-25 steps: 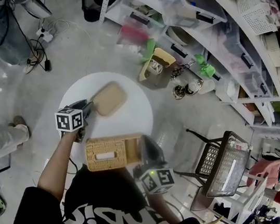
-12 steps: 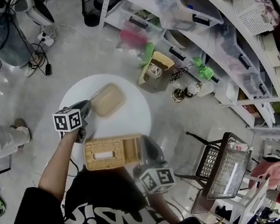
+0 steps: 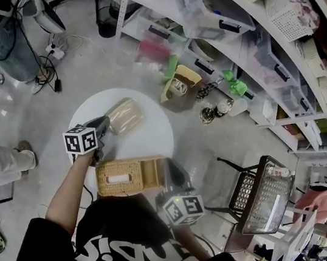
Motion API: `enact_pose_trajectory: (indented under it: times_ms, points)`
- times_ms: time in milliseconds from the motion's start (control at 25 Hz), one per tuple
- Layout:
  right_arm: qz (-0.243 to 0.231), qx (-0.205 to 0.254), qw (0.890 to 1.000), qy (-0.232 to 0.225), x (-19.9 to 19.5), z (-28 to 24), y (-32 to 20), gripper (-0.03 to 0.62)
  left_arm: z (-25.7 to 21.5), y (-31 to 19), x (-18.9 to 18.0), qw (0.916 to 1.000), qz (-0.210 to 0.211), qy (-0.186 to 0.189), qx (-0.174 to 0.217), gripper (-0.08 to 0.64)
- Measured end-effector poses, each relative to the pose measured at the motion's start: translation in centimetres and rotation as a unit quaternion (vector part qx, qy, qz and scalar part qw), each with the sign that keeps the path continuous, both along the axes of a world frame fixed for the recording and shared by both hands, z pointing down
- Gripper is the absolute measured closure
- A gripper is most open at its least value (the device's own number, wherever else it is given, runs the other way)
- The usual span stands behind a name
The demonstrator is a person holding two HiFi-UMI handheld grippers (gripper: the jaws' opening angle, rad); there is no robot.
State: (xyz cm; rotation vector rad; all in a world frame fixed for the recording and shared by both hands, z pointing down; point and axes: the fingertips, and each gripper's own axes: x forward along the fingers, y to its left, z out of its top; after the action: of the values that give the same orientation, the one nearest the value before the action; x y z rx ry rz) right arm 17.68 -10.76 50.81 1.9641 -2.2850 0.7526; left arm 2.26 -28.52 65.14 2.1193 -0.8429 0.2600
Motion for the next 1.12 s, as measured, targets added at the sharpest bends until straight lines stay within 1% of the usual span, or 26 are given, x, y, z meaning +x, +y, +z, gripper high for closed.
enact_pose_trajectory:
  times_ms: [200, 400, 600, 720, 840, 1000, 1120]
  points:
    - [-0.006, 0.016, 1.0, 0.001, 0.5, -1.1, 1.0, 0.598, -3.0, 0.4, 0.5, 0.9993, -0.006, -0.009, 0.035, 0.517]
    - [-0.011, 0.035, 0.999, -0.005, 0.9, -2.7, 1.3, 0.598, -7.9, 0.3, 1.0, 0.9958, -0.008, -0.027, 0.087, 0.518]
    - [-0.019, 0.054, 0.998, -0.004, 0.7, -3.8, 2.4, 0.598, -13.7, 2.1, 0.7, 0.9882, -0.018, -0.035, 0.148, 0.517]
    - [-0.024, 0.061, 0.998, -0.005, 0.3, -4.3, 2.9, 0.598, -17.0, 3.8, 0.3, 0.9837, -0.026, -0.03, 0.175, 0.517]
    - [-0.033, 0.071, 0.997, -0.006, -0.2, -4.8, 3.2, 0.598, -19.9, 5.7, -0.2, 0.9781, -0.029, -0.035, 0.203, 0.517]
    - [-0.049, 0.081, 0.995, -0.009, -0.9, -5.6, 4.0, 0.598, -23.1, 8.5, -0.8, 0.9702, -0.037, -0.046, 0.235, 0.517]
    - [-0.062, 0.085, 0.994, -0.009, -1.2, -5.8, 4.5, 0.598, -24.6, 10.8, -1.3, 0.9636, -0.044, -0.049, 0.259, 0.517]
